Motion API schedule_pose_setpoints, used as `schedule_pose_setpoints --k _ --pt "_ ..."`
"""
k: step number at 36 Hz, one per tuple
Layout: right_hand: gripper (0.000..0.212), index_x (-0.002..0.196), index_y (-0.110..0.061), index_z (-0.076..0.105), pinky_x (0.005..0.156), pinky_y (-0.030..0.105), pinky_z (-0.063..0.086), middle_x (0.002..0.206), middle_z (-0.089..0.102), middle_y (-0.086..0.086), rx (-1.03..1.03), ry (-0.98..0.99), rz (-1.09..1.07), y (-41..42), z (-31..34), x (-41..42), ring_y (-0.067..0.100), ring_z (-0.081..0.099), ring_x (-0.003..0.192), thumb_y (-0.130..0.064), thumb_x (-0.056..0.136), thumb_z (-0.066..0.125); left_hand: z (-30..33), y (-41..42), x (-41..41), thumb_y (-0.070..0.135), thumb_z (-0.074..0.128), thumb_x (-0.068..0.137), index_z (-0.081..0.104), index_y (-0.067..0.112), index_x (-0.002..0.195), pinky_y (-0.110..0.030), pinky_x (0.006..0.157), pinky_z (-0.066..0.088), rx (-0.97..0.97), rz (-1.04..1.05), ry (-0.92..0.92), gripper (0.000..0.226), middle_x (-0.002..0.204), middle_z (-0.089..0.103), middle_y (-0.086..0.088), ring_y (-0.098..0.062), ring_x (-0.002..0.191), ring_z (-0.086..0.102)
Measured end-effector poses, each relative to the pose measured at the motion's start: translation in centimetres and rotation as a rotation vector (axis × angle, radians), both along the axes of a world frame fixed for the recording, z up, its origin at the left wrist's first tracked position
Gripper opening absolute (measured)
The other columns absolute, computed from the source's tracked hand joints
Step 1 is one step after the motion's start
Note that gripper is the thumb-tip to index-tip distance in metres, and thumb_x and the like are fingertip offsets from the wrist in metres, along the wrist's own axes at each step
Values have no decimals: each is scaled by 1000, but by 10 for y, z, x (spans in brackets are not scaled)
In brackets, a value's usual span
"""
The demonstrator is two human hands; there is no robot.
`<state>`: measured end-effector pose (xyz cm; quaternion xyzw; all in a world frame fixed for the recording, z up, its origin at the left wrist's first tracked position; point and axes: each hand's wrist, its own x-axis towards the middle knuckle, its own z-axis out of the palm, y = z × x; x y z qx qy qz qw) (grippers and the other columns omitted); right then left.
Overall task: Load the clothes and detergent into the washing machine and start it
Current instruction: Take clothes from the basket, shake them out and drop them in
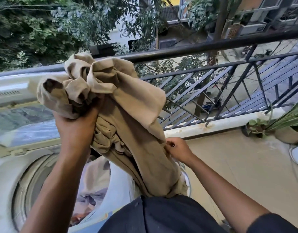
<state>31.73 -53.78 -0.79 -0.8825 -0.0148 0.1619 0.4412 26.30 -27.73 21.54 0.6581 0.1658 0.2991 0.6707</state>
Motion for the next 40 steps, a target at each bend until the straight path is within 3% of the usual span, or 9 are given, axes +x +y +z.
schedule_pose_setpoints --k 3,6,10,20,24,27,29,33,40 --pt "32 65 -39 71 67 33 53 64 67 -22 -34 -114 -166 -12 14 0 8 64 69 -19 89 71 -1 -3 -2 27 93 78 69 39 109 -22 91 58 23 -2 27 41 109 77 24 2 112 70" --pt "10 88 -26 81 79 39 60 83 77 -15 -1 -198 -299 -25 35 5 11 72 82 -30 90 72 -4 -7 -2 30 92 77 69 41 104 -15 84 58 46 -36 78 37 98 76 32 8 104 71" --pt "12 91 -24 82 82 46 62 85 77 -13 118 -238 -339 -34 88 6 12 72 84 -28 91 70 -16 -7 -1 51 96 66 75 35 114 -34 95 60 76 -47 162 56 110 78 16 -2 108 73" --pt "11 89 -17 75 64 26 54 89 67 11 969 -185 -140 -15 233 -2 17 63 75 -18 93 65 -56 -18 8 76 83 56 74 35 116 -49 100 59 180 -97 377 73 113 77 7 -17 109 72" --pt "11 97 -9 68 63 25 55 93 63 16 1009 -209 -15 7 248 -2 19 62 78 -8 101 59 -51 -35 2 78 77 62 74 49 109 -40 101 57 259 -311 348 55 109 77 20 -5 110 71" --pt "13 96 -6 67 63 27 56 85 65 11 998 -193 43 29 245 -5 19 63 72 -3 103 56 -44 -45 -6 79 75 68 68 38 126 -36 100 57 329 -489 280 72 117 76 18 -1 113 70" --pt "14 95 -7 66 64 26 57 84 66 12 1012 -179 69 42 241 -7 18 63 70 -2 103 56 -42 -52 -10 66 79 73 70 40 121 -24 95 56 355 -566 245 55 113 76 23 4 111 70" --pt "11 100 -2 65 68 30 52 94 61 21 1009 -154 64 56 230 -9 28 57 79 -2 103 54 -52 -56 -7 40 86 84 75 38 108 -43 94 61 328 -473 239 26 106 79 17 -2 103 73" --pt "15 111 -7 64 69 37 60 101 65 21 798 -296 -65 48 207 -17 23 68 83 1 99 59 -64 -40 -4 58 82 74 77 32 110 -52 91 61 220 -265 270 45 102 80 13 -10 102 75"
